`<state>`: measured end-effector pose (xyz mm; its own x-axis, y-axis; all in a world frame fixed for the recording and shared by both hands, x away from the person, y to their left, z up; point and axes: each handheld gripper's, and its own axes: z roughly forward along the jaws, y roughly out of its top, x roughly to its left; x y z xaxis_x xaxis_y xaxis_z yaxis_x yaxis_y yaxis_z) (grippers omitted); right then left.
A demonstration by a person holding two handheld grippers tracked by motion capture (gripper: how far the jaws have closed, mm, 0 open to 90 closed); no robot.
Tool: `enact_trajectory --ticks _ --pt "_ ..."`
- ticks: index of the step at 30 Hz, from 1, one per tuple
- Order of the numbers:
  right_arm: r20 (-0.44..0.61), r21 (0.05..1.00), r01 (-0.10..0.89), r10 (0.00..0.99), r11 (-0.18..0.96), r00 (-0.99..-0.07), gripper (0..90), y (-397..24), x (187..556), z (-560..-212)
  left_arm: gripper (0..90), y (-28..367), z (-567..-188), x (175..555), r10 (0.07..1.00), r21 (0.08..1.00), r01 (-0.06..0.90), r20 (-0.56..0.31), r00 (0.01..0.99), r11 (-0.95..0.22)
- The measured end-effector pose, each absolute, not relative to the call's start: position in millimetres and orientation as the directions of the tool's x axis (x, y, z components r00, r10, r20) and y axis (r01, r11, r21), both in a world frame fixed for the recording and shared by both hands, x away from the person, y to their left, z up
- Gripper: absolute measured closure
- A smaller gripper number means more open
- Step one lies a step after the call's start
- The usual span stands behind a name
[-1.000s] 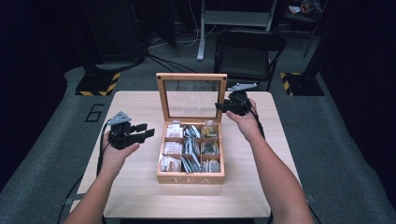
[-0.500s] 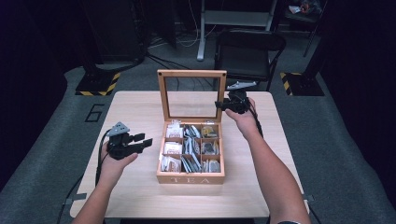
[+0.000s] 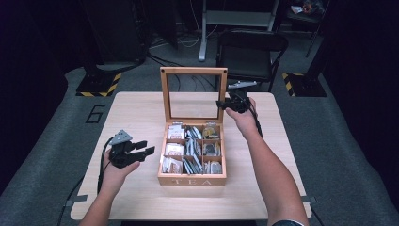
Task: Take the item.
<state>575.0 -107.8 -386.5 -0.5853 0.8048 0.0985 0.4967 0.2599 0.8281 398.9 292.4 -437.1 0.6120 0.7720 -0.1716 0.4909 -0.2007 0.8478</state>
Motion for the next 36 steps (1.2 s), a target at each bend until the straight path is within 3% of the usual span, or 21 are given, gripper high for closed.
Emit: enact_trajectory --ticks 25,28,36 --pt "0.098 0.819 0.515 0.821 0.254 -0.562 61.3 -105.7 581.2 -389.2 50.1 289.5 -449.3 392.9 0.764 0.829 0.52 -0.196 0.615 -0.206" --pt "0.111 0.816 0.525 0.825 0.242 -0.554 55.3 -104.9 579.2 -388.8 49.0 288.2 -450.7 392.9 0.765 0.829 0.522 -0.198 0.613 -0.203" --pt "0.107 0.83 0.507 0.825 0.233 -0.554 51.7 -111.1 566.4 -382.8 47.6 288.6 -452.6 392.8 0.766 0.826 0.525 -0.2 0.611 -0.203"
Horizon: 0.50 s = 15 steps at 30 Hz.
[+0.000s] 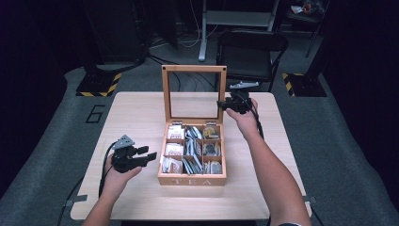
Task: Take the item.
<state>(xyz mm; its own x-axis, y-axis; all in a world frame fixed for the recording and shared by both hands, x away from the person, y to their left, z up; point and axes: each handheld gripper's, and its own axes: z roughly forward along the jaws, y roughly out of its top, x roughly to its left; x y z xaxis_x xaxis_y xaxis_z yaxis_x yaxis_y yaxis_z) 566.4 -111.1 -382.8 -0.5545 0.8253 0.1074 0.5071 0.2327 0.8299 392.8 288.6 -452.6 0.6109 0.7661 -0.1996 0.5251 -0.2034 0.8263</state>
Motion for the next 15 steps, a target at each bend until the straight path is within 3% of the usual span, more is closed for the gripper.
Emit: enact_trajectory --ticks 15 --pt "0.048 0.845 0.459 0.815 0.275 -0.577 45.2 -115.9 528.4 -370.6 43.8 294.4 -454.4 396.7 0.784 0.822 0.542 -0.218 0.582 -0.174"
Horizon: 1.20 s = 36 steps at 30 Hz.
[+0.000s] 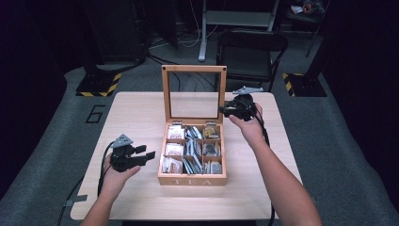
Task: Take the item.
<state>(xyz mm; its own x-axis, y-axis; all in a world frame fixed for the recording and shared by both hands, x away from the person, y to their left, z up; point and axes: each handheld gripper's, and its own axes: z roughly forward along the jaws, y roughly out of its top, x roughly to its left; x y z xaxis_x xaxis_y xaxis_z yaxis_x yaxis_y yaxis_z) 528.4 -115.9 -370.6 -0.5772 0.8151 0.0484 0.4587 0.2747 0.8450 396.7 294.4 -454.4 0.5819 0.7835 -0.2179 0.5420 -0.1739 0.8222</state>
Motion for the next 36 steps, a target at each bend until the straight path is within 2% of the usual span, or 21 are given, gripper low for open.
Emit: enact_trajectory --ticks 10,16,26,36 --pt "-0.015 0.849 0.402 0.775 0.343 -0.631 46.1 -110.3 492.9 -370.8 41.7 295.6 -453.3 399.9 0.774 0.813 0.561 -0.253 0.581 -0.156" --pt "-0.016 0.858 0.385 0.767 0.34 -0.641 45.9 -107.6 477.4 -373.8 42.1 296.1 -453.7 400.1 0.785 0.816 0.555 -0.234 0.574 -0.162" --pt "0.048 0.842 0.433 0.755 0.322 -0.654 49.4 -104.1 453.2 -388.7 43.3 296.6 -453.6 399.6 0.793 0.816 0.551 -0.216 0.57 -0.174" --pt "0.028 0.827 0.434 0.745 0.357 -0.667 49.7 -96.6 429.8 -405.1 46.2 295.6 -453.6 399.0 0.79 0.814 0.552 -0.216 0.574 -0.179"
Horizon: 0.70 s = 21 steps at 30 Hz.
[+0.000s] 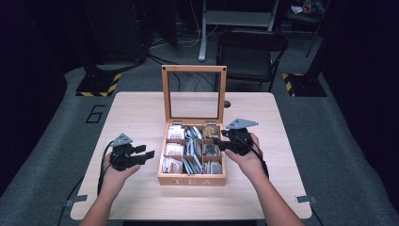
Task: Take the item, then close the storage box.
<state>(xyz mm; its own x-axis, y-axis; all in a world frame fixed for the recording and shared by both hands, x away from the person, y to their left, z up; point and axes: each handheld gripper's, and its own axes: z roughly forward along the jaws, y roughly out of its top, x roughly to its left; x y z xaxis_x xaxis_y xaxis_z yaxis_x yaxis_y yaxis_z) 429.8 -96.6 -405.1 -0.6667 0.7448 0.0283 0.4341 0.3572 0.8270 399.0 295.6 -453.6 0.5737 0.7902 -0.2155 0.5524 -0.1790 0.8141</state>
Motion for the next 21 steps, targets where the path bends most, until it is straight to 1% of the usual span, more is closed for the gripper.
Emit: enact_trajectory --ticks 3,7,9,14,21 --pt "0.019 0.827 0.427 0.739 0.367 -0.673 48.7 -93.7 423.3 -409.3 46.2 296.6 -453.9 399.2 0.794 0.815 0.551 -0.212 0.57 -0.178" --pt "0.033 0.827 0.431 0.733 0.362 -0.679 49.0 -89.4 417.9 -415.1 46.1 296.4 -454.5 399.2 0.794 0.813 0.555 -0.214 0.569 -0.178" --pt "0.05 0.823 0.443 0.732 0.355 -0.68 49.9 -86.3 415.4 -418.2 46.1 296.5 -454.5 399.1 0.794 0.811 0.556 -0.212 0.57 -0.183" --pt "0.038 0.819 0.434 0.72 0.375 -0.693 52.3 -78.6 409.5 -424.8 46.0 295.7 -455.9 399.3 0.792 0.813 0.552 -0.209 0.573 -0.184" --pt "0.052 0.816 0.429 0.69 0.387 -0.722 56.3 -68.1 399.8 -433.1 45.8 295.6 -456.3 399.1 0.793 0.812 0.554 -0.213 0.57 -0.18"
